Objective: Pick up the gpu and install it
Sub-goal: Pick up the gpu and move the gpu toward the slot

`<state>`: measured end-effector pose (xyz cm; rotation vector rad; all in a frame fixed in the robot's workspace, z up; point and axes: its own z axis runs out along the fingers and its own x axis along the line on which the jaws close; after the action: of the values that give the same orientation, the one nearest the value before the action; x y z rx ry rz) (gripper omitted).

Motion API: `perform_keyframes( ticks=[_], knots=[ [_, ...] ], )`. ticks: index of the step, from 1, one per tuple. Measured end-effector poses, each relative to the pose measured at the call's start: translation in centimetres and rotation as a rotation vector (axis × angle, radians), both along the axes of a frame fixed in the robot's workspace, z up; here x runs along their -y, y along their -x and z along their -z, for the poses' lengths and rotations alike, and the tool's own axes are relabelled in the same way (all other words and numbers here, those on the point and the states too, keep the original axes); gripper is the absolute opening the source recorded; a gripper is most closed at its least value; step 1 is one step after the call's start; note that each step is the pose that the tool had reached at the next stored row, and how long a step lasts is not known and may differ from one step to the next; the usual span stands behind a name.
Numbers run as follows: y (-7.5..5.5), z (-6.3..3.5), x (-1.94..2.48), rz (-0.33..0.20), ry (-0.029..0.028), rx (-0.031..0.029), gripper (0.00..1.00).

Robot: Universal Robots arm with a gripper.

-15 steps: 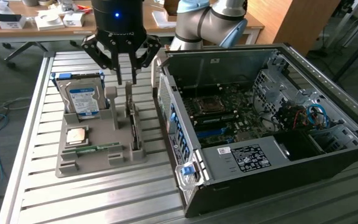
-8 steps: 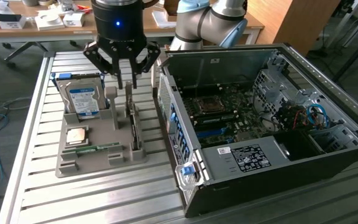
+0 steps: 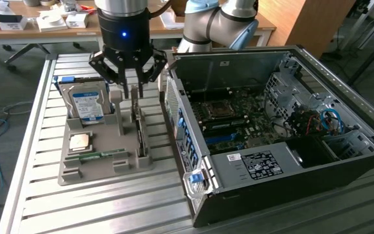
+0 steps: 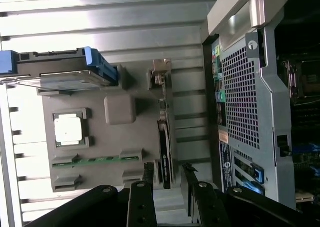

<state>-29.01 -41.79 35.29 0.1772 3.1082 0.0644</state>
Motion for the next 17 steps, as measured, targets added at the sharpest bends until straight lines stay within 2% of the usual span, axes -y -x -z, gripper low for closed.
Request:
perform_keyframes(
  ticks=[17],
  knots=[
    [0.0,3.09,0.0,0.0,-0.0001,0.0001,0.36]
  ],
)
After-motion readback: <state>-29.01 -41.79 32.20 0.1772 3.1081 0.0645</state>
